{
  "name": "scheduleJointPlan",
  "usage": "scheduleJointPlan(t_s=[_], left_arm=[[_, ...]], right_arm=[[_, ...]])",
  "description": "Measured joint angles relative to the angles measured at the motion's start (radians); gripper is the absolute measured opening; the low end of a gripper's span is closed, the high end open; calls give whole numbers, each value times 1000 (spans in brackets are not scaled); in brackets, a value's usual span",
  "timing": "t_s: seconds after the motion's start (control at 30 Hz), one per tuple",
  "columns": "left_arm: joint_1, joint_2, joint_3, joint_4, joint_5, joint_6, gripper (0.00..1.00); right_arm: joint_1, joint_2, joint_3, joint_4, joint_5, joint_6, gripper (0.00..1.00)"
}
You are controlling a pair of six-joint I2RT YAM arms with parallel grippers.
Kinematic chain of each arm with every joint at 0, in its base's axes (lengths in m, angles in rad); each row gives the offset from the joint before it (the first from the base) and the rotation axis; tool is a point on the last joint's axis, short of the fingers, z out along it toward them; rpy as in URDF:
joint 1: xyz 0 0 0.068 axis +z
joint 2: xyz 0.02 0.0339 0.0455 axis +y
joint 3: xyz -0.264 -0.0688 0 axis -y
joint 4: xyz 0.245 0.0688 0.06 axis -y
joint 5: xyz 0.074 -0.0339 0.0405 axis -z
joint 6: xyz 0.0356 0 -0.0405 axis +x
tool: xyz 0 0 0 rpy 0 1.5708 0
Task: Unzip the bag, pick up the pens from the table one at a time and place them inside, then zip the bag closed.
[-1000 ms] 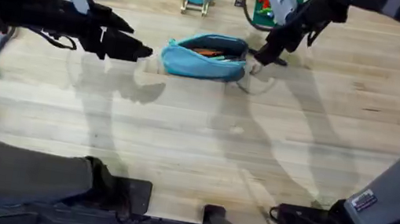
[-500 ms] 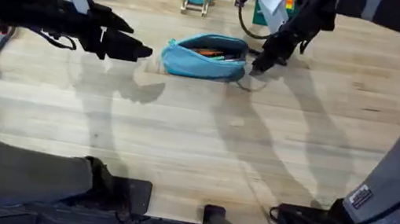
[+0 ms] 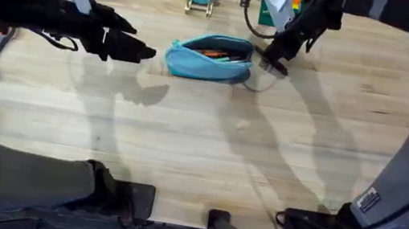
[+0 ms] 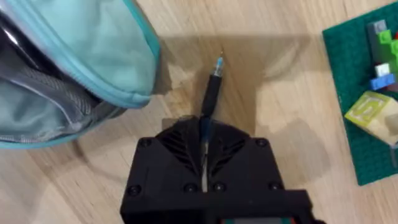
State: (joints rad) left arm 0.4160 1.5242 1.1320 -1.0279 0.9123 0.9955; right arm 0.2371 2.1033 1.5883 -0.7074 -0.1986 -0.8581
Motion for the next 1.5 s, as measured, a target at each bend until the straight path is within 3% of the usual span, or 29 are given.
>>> scheduleJointPlan(t_s=[0.43, 0.97, 1.33, 1.5], left_arm=[[0, 0, 0, 0, 0, 0, 993], [0, 0, 0, 6, 0, 0, 993], [0, 0, 0, 8, 0, 0, 993], [0, 0, 0, 8, 0, 0, 993]], right_arm=[[-13, -18, -4, -58, 3, -3, 31], [-30, -256, -27, -185, 92, -3, 32], [-4, -349, -11, -186, 28, -16, 32], [37, -348, 7, -185, 0, -148, 32]])
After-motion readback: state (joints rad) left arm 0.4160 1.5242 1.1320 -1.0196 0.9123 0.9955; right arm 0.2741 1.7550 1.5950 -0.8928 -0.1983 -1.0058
